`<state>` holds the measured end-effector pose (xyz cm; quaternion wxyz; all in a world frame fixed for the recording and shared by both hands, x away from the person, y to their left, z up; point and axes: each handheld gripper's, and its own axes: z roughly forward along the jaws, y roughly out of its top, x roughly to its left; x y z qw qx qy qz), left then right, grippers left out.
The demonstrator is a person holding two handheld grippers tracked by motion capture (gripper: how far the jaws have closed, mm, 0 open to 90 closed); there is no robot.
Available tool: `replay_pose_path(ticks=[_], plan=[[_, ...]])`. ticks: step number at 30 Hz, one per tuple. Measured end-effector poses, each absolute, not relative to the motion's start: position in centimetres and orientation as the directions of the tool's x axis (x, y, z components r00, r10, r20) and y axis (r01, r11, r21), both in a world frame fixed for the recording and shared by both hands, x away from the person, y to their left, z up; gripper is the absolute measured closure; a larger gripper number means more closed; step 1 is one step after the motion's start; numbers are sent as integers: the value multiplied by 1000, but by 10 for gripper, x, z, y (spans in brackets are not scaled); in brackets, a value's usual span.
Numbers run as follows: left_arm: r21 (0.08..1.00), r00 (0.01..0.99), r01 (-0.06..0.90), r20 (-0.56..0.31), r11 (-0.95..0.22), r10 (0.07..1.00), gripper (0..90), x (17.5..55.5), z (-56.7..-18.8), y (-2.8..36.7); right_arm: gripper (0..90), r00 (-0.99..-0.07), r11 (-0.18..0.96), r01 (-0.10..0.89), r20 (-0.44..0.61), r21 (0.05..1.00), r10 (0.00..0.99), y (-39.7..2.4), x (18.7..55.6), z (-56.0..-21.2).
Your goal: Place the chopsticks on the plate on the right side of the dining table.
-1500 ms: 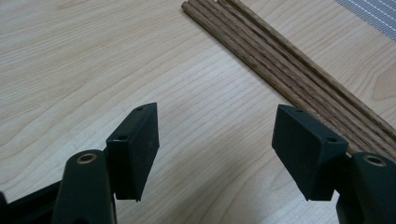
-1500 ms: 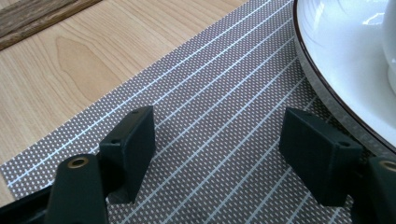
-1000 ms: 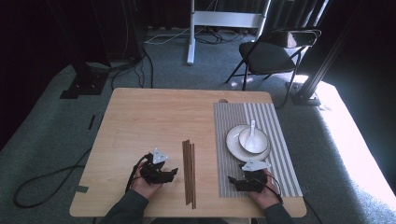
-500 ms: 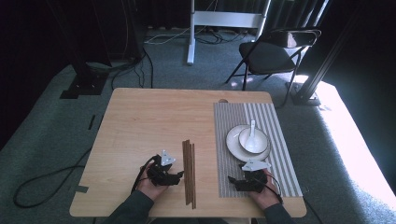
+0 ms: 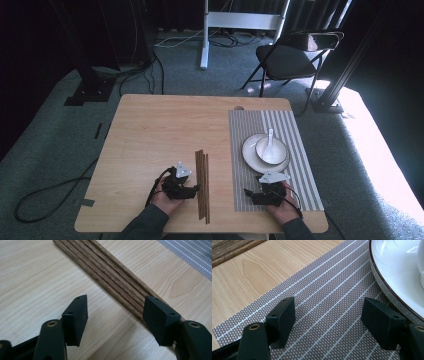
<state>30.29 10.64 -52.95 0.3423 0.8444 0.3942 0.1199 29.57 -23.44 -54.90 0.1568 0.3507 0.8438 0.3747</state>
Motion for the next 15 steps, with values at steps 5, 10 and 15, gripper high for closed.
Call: replay_pose_path(ticks=[5,10,15], plan=[[666,667,579,-55,-471,743,404,303,-532,102,267,-704,472,475,-2,742,711,-234,296,-549],[666,667,577,-49,-473,743,437,303,-532,102,267,-704,472,475,-2,742,711,-234,296,-549],[668,663,581,-56,-465,747,446,303,-532,103,267,-704,472,476,-1,742,711,-234,296,-549]])
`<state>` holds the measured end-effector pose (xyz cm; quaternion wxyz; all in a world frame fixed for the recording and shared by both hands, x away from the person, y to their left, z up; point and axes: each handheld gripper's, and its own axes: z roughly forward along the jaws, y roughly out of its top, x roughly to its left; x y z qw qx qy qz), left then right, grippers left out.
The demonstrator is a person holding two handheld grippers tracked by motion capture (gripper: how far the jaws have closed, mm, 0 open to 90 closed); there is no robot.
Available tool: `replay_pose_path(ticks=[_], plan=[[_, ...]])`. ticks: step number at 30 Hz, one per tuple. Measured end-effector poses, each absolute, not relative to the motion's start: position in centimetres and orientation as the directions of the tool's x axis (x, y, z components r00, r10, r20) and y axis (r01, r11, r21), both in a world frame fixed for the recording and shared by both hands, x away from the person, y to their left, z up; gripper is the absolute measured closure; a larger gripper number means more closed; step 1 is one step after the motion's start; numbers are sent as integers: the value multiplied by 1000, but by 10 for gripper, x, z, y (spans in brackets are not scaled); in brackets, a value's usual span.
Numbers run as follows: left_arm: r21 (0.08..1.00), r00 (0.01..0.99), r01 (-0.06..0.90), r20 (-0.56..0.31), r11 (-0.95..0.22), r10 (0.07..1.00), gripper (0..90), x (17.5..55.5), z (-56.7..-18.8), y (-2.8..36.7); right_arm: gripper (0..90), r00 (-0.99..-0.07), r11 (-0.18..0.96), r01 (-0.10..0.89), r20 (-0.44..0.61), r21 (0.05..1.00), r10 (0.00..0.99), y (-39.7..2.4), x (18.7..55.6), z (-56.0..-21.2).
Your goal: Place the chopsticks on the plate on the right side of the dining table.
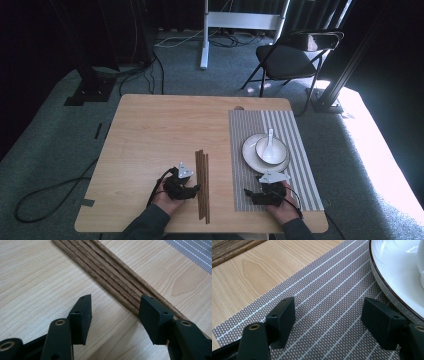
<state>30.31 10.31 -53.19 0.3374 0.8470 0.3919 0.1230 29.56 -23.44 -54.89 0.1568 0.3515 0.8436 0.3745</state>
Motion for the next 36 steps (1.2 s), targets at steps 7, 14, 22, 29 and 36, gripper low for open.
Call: replay_pose_path(ticks=[7,14,22,29,36], plan=[[675,673,573,-65,-464,737,443,302,-531,101,267,-704,472,475,-1,742,710,-234,296,-549],[662,676,577,-57,-479,735,443,302,-533,99,267,-704,472,475,-1,742,710,-234,296,-549],[648,656,591,-38,-480,754,486,302,-533,101,267,-704,472,475,-1,742,710,-234,296,-549],[638,625,610,-23,-470,780,552,302,-531,104,267,-704,473,475,-2,742,710,-234,296,-549],[620,603,624,5,-476,797,557,297,-530,105,267,-704,472,475,-2,742,710,-234,296,-549]])
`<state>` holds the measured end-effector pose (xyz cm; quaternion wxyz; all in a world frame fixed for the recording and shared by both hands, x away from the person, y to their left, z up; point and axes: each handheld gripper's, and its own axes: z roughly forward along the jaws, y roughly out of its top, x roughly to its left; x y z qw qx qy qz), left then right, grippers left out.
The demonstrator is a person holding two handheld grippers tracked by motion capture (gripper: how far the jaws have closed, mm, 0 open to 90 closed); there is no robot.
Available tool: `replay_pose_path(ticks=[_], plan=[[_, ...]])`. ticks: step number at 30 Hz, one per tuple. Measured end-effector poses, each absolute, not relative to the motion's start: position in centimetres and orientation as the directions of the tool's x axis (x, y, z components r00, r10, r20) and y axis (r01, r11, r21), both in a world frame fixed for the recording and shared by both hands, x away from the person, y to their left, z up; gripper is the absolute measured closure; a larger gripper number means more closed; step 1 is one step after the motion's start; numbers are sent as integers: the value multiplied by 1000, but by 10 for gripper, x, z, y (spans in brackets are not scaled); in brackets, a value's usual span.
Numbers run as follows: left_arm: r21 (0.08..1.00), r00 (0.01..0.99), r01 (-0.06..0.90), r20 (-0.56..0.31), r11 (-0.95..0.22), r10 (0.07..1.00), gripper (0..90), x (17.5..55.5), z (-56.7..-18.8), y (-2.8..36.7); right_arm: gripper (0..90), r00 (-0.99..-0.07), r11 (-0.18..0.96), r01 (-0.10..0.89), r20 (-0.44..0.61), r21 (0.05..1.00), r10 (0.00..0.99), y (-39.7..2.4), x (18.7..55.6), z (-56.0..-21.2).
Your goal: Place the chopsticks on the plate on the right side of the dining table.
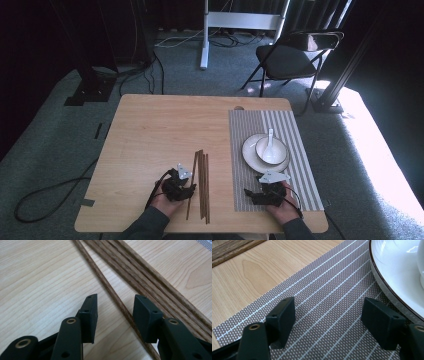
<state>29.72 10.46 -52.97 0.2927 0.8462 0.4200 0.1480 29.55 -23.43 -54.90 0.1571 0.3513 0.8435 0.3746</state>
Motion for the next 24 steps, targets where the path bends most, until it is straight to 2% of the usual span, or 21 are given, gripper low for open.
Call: replay_pose_path(ticks=[14,24], plan=[[598,540,674,3,-434,842,669,300,-527,123,267,-704,473,475,-2,742,710,-234,296,-549],[596,522,684,2,-420,853,663,301,-526,130,267,-704,473,475,-2,742,710,-234,296,-549]])
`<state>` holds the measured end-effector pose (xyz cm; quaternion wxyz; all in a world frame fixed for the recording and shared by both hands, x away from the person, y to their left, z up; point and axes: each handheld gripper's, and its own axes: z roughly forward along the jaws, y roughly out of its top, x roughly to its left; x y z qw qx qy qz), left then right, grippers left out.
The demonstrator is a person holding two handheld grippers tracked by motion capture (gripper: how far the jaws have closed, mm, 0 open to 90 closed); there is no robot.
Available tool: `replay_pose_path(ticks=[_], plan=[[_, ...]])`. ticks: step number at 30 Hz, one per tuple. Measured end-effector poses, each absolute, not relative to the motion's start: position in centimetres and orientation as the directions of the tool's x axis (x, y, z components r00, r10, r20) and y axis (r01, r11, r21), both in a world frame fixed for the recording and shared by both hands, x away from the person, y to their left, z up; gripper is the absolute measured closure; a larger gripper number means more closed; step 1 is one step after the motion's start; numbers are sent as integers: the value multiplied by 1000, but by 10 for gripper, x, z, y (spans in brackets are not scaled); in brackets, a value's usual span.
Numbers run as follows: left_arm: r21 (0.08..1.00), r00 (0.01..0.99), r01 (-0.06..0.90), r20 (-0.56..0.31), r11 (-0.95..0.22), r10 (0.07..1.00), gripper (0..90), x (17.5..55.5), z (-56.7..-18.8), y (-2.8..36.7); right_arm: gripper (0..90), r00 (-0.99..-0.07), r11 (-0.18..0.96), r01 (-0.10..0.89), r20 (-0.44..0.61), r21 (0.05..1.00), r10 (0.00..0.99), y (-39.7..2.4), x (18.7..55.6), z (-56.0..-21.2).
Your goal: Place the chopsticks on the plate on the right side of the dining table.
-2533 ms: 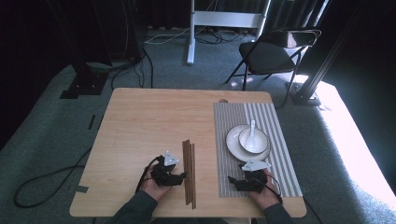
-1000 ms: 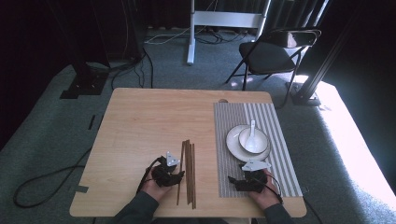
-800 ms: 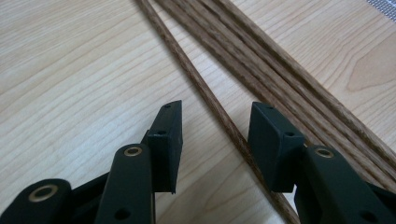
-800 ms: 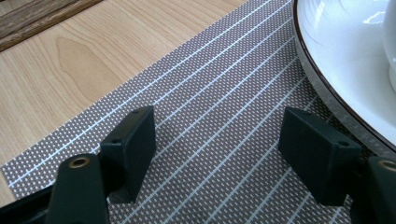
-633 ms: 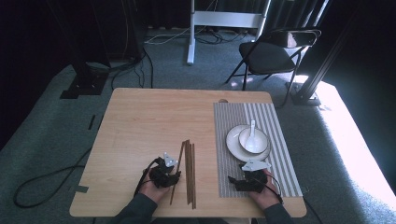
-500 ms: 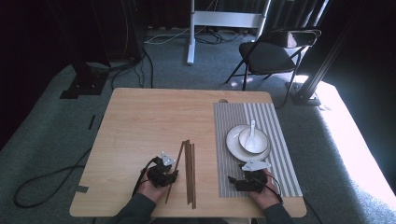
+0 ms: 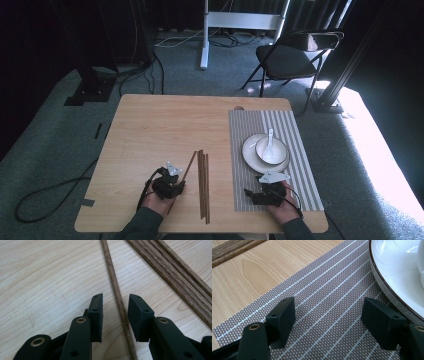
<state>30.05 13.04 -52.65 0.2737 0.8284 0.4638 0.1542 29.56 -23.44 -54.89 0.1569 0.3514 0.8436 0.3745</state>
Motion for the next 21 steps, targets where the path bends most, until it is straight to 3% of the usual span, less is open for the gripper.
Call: replay_pose_path(ticks=[12,21], plan=[[591,492,709,-23,-386,870,819,302,-526,139,266,-704,473,475,-2,742,710,-234,296,-549],[585,486,716,-27,-381,873,845,305,-525,140,221,-683,461,494,1,737,730,-234,296,-549]])
